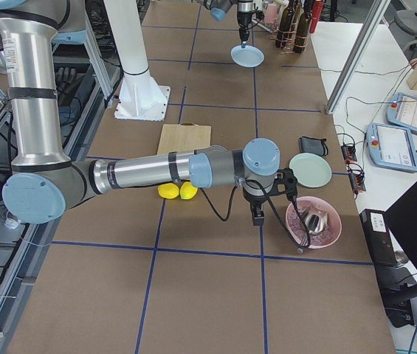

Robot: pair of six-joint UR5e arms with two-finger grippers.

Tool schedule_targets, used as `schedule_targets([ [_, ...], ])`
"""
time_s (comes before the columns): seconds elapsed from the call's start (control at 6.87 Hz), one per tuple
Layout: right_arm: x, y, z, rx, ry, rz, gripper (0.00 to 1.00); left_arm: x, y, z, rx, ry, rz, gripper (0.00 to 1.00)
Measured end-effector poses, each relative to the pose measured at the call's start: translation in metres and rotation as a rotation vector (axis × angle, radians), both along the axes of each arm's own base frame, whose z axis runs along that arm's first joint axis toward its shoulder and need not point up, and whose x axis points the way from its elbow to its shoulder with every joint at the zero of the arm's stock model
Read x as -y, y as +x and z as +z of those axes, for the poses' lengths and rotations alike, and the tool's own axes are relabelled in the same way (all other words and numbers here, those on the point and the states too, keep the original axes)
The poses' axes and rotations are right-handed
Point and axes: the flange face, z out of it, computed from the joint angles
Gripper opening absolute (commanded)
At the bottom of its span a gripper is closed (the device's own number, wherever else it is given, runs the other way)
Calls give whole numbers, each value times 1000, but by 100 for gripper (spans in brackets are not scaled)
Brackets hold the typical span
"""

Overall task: Pick orange to plate
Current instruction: 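Slide the light blue plate with the left gripper toward the table center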

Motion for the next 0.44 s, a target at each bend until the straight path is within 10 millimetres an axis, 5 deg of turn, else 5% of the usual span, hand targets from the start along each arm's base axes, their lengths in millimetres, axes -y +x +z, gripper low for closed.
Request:
schedule_targets([
  [0.29, 2, -3, -2, -1, -3, 1, 100, -34, 110, -73, -31, -87, -20, 0],
  [0.44, 1, -3, -2, -1, -3, 1, 100, -56, 155, -92, -31, -104, -29, 0],
])
